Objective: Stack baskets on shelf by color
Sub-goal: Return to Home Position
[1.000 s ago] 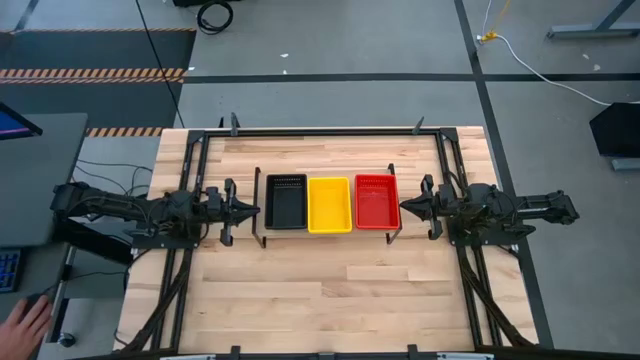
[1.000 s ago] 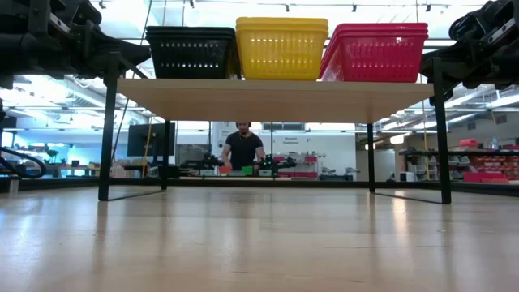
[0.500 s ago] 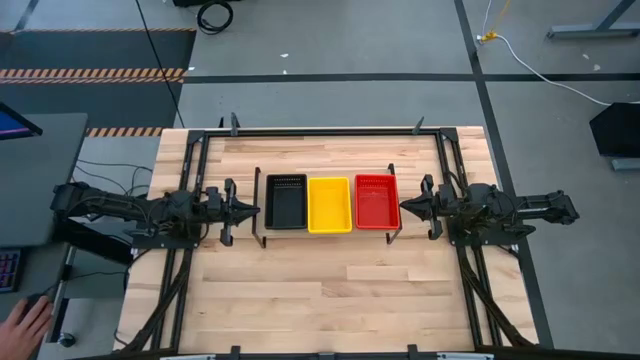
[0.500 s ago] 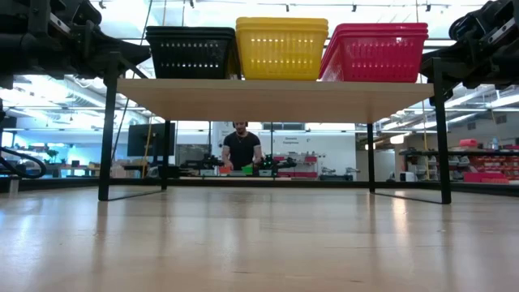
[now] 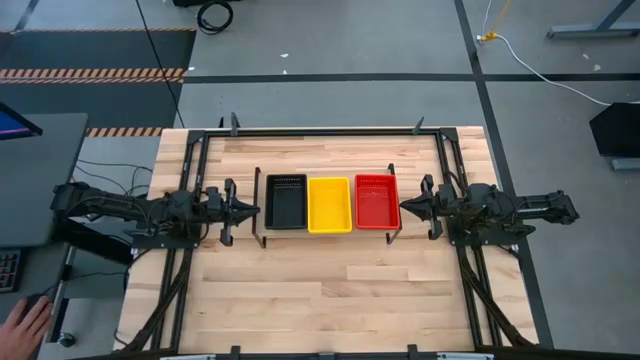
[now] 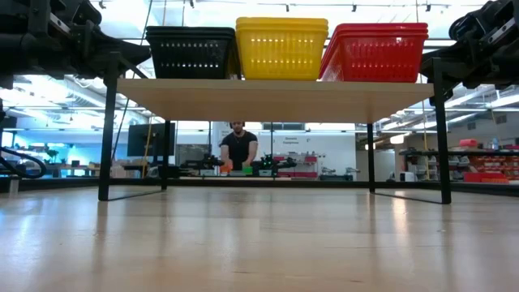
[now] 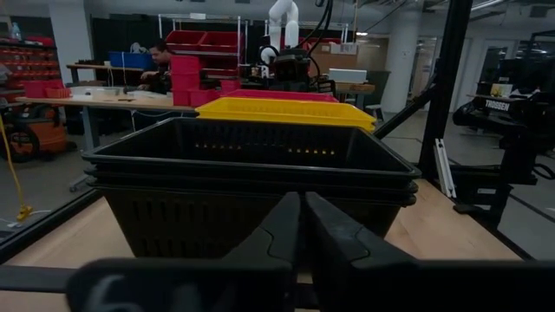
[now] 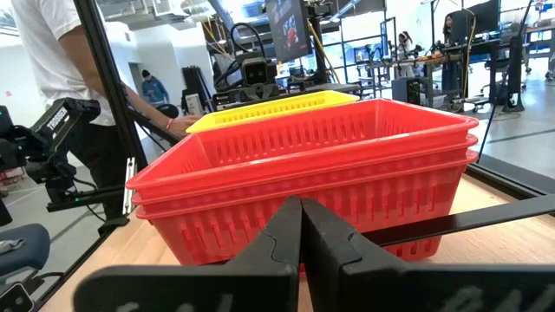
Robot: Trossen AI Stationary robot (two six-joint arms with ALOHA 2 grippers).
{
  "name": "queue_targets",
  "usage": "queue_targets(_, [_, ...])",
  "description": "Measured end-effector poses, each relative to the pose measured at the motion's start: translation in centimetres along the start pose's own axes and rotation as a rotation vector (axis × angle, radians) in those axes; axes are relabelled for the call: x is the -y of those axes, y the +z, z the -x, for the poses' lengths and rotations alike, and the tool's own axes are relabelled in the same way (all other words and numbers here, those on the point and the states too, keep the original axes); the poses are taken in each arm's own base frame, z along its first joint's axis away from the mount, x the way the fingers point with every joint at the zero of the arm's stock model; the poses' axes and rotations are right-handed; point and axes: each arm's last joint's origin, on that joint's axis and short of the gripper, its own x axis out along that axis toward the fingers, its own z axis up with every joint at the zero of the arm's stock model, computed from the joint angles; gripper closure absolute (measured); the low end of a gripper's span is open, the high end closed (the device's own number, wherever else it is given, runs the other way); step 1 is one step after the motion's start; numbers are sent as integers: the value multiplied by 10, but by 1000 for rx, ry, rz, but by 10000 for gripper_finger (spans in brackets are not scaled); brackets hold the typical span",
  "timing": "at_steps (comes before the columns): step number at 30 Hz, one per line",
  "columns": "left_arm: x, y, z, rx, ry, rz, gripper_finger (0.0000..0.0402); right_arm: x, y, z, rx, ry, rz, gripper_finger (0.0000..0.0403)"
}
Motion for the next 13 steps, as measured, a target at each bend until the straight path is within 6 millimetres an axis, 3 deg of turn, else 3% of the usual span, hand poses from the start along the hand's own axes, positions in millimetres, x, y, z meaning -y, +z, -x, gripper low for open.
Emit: queue_targets(13, [0, 0, 0, 0, 0, 0, 367, 0, 0, 0, 0, 0, 0, 391])
